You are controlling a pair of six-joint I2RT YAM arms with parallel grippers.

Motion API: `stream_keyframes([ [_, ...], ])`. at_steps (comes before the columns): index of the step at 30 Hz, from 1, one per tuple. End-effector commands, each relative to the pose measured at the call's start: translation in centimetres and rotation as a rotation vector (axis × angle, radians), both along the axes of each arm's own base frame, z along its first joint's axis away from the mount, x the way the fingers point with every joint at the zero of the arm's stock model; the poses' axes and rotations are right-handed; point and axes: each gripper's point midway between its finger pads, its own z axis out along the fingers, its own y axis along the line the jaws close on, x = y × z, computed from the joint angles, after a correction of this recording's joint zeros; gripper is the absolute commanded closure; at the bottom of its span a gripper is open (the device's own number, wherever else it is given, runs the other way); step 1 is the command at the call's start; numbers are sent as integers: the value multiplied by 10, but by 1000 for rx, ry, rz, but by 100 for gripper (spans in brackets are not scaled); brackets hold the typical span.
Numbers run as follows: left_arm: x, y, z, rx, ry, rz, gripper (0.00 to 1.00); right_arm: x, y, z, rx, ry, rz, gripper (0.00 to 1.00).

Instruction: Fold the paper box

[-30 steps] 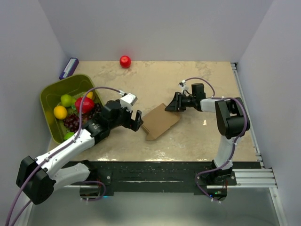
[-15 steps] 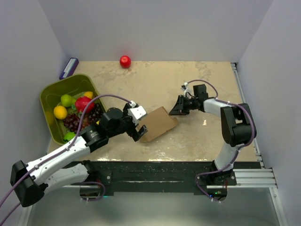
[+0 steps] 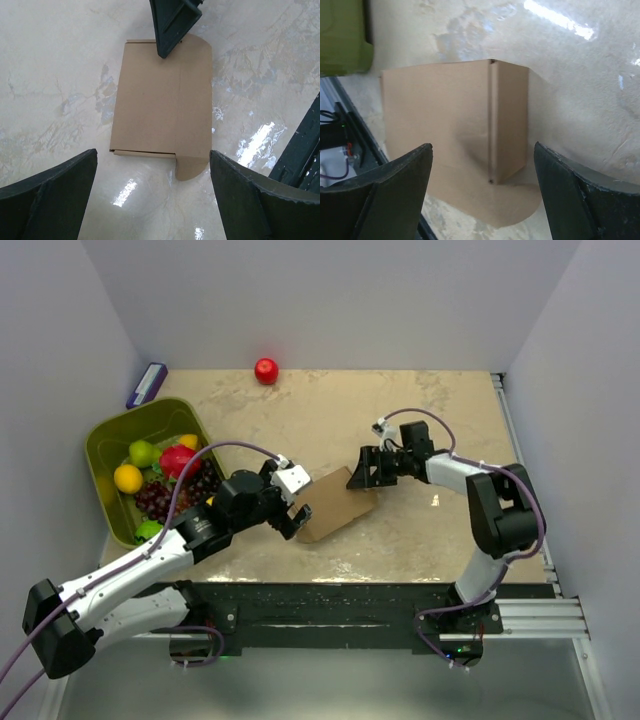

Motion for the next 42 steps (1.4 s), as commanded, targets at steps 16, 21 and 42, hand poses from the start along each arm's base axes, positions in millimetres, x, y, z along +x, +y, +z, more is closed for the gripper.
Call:
stream_keyframes([
  [16,11,-4,-9,13,22,45,1,-8,18,-57,-138,94,67,74],
  [21,8,-3,-2,-6,-8,26,1,-15,15,-59,-140,161,43,90],
  [42,-29,-12,28,-9,-74,-226,2,-41,5,6,18,233,52,100],
])
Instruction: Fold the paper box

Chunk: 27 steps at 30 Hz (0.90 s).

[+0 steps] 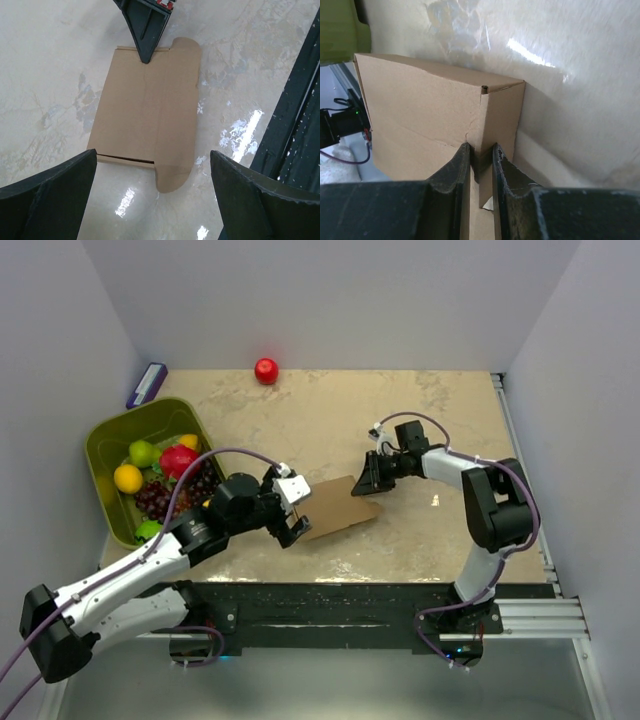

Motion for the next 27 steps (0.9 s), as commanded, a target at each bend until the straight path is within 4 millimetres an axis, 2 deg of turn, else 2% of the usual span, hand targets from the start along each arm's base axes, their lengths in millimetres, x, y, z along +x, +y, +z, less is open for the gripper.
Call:
stream_keyframes([
  [1,-10,-4,30,8,-96,-102,2,-27,-1,29,41,60,18,100],
  [3,-18,-1,30,46,-152,-141,3,-31,-1,37,48,60,18,100],
  [4,-15,6,26,83,-184,-118,3,-34,-2,44,53,62,20,100],
  [6,-19,11,32,82,-252,-106,2,-36,-5,51,50,61,18,100],
  [7,-17,19,20,109,-273,-83,2,-41,-7,55,45,69,20,100],
  [8,-21,20,32,81,-348,-91,2,-43,-7,59,49,67,25,100],
  [9,-24,23,30,85,-375,-96,1,-44,-7,63,51,63,26,100],
  [10,-23,30,20,114,-398,-82,0,-48,-9,68,47,67,28,100],
  [11,-29,33,28,98,-454,-95,0,-50,-10,71,46,67,29,100],
  [13,-29,41,23,122,-491,-78,0,-54,-10,78,50,70,38,100],
  [19,-34,46,17,240,-553,-119,0,-61,-5,99,104,76,57,100],
  [27,-39,29,5,346,-658,-227,0,-68,0,108,155,98,91,100],
])
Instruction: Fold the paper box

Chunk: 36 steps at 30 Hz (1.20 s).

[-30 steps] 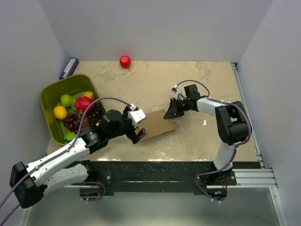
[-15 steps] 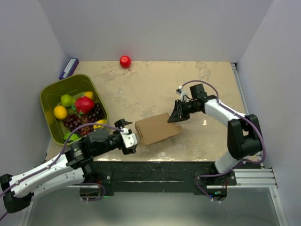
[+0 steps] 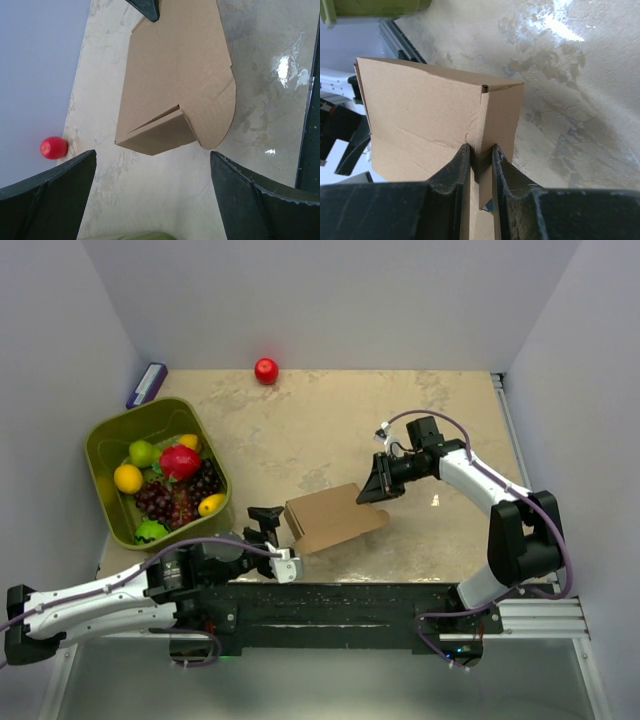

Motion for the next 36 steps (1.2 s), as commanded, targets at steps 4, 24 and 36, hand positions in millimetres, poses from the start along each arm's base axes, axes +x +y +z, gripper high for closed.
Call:
stream_keyframes([
  [4,6,-11,-3,88,-110,-39,0,-6,9,33,103,-5,54,100],
  [24,14,-41,-9,141,-176,-78,0,-20,15,28,82,-6,107,100],
  [36,-2,-56,-1,47,-136,-144,47,-27,19,29,115,-7,99,93],
])
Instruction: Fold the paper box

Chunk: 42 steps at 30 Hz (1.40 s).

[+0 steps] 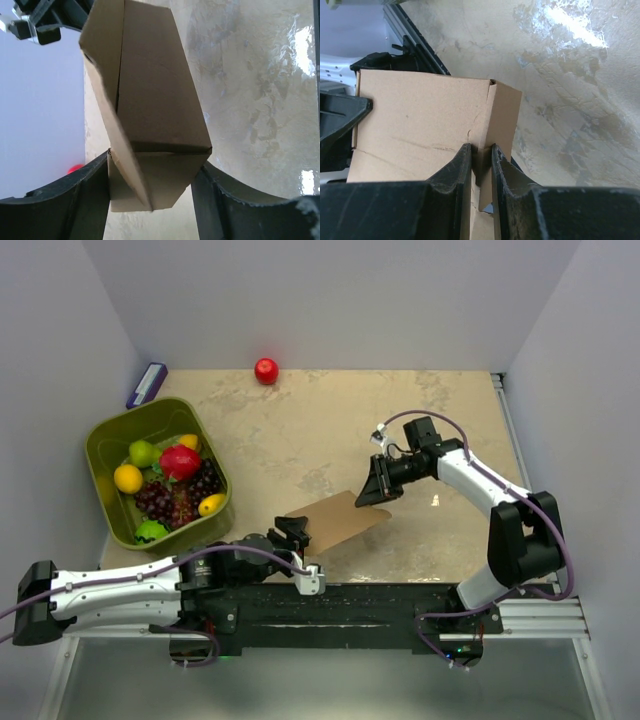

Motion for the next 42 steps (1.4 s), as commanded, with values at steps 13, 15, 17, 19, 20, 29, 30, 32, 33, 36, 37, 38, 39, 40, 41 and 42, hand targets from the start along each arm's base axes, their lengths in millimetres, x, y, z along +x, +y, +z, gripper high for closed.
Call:
stream_keyframes([
  [13,-20,-32,19,-379,337,-28,66,42,19,33,248,-165,-216,18],
  [15,-13,-30,23,-431,397,-15,67,59,18,34,254,-197,-270,16],
  [17,-7,-28,25,-467,436,4,67,83,12,40,212,-264,-361,15],
  [19,1,-24,21,-503,495,48,68,97,5,52,184,-337,-435,15],
  [20,4,-22,20,-507,512,63,68,110,-4,59,151,-402,-505,15],
  [29,42,-1,29,-672,717,104,67,113,-60,121,-18,-836,-651,14],
  [30,43,1,31,-694,759,91,67,108,-60,124,-13,-850,-636,14],
  [32,42,0,33,-705,792,59,67,93,-58,129,7,-886,-587,14],
  [33,37,-2,37,-722,847,24,67,88,-58,129,10,-895,-575,14],
  [36,34,-2,41,-739,899,-19,67,71,-58,128,23,-927,-527,16],
  [37,34,-2,41,-743,912,-26,67,64,-53,126,41,-923,-486,16],
  [38,33,-2,42,-746,920,-37,67,63,-53,125,35,-931,-464,18],
  [39,31,-2,43,-747,933,-56,67,62,-54,117,5,-909,-459,19],
  [40,30,-3,43,-748,939,-63,67,61,-57,114,-17,-894,-457,20],
  [41,30,-2,44,-749,941,-67,67,60,-60,106,-53,-883,-445,24],
  [42,30,-2,43,-748,948,-65,67,60,-62,104,-71,-886,-443,25],
])
